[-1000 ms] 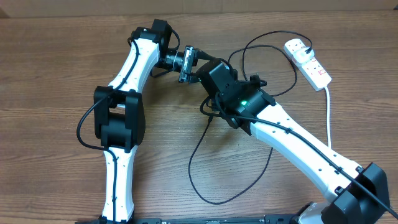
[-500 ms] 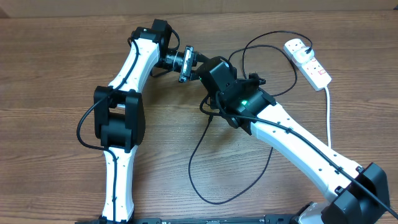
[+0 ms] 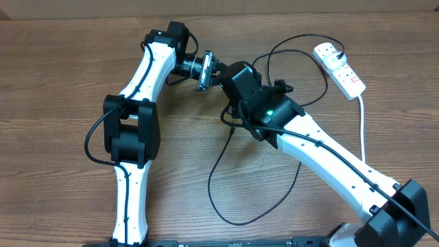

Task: Plug charger to phone and switch on socket

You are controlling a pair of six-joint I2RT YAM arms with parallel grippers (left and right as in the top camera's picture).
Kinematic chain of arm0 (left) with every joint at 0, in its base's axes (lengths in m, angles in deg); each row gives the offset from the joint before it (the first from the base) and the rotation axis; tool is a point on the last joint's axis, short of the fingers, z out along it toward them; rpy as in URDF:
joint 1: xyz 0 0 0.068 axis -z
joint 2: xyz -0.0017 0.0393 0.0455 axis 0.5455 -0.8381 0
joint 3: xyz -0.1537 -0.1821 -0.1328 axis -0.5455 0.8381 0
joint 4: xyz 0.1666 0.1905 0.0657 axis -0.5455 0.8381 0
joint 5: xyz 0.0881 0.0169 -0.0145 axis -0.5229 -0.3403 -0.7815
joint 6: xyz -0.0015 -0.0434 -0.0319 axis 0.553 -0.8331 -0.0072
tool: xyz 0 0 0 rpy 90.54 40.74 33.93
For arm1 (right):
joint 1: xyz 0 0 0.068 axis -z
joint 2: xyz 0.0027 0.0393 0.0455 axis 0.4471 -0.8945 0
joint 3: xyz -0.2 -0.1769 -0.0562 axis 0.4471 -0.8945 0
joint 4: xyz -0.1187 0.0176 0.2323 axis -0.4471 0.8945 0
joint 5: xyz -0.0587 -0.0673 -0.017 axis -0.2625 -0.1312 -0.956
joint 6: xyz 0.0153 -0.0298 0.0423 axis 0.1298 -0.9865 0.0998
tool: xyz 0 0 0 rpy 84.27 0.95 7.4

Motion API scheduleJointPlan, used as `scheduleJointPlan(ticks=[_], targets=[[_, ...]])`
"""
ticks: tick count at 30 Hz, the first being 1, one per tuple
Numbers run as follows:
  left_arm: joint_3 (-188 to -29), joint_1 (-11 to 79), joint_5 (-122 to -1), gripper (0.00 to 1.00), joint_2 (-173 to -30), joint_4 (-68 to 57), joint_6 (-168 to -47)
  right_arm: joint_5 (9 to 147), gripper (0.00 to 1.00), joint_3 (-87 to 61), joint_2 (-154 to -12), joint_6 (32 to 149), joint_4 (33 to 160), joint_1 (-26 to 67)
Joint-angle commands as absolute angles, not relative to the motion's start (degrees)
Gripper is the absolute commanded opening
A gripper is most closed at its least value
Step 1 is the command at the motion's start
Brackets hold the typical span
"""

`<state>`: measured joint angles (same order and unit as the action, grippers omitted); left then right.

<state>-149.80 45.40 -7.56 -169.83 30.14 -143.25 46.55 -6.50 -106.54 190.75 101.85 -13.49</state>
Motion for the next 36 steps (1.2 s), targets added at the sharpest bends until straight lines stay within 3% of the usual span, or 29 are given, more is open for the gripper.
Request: scheduleJointPlan(ticks=[1, 7, 14, 18, 19, 27, 28, 36], targets=[[-151.02, 45.29, -6.73, 0.15, -170.01, 30.07, -143.64, 47.34, 0.06, -5.08, -105.62, 198.73, 101.22, -13.69], [-151.02, 45.31, -4.07, 0.04, -170.01, 30.05, -143.62, 47.51, 0.14, -5.08, -105.62, 198.73, 100.96, -13.71], [-151.02, 45.29, -3.54, 0.04, -170.01, 30.05, -143.32, 48.80, 0.14, -5.08, -105.62, 198.60, 100.08, -13.71], [-151.02, 45.18, -3.96, 0.04, -170.01, 27.08, -143.14, 47.51, 0.46, -5.08, -105.30, 190.23, 100.13, -13.62], [-151.02, 44.98, -4.50, 0.04, -170.01, 24.30, -143.10, 44.91, 0.60, -5.08, -104.49, 184.98, 100.19, -13.62], [-151.02, 43.28, -8.57, 0.04, -170.01, 19.36, -137.57, 39.51, 0.94, -5.08, -94.04, 161.79, 100.45, -13.54], [-151.02, 42.71, -9.58, 0.04, -170.01, 19.36, -132.89, 39.65, 1.00, -5.08, -90.83, 153.70, 100.50, -13.54], [-151.09, 41.92, -13.73, 0.04, -168.00, 24.56, -111.99, 40.80, 1.00, -5.08, -81.08, 131.13, 110.64, -13.51]])
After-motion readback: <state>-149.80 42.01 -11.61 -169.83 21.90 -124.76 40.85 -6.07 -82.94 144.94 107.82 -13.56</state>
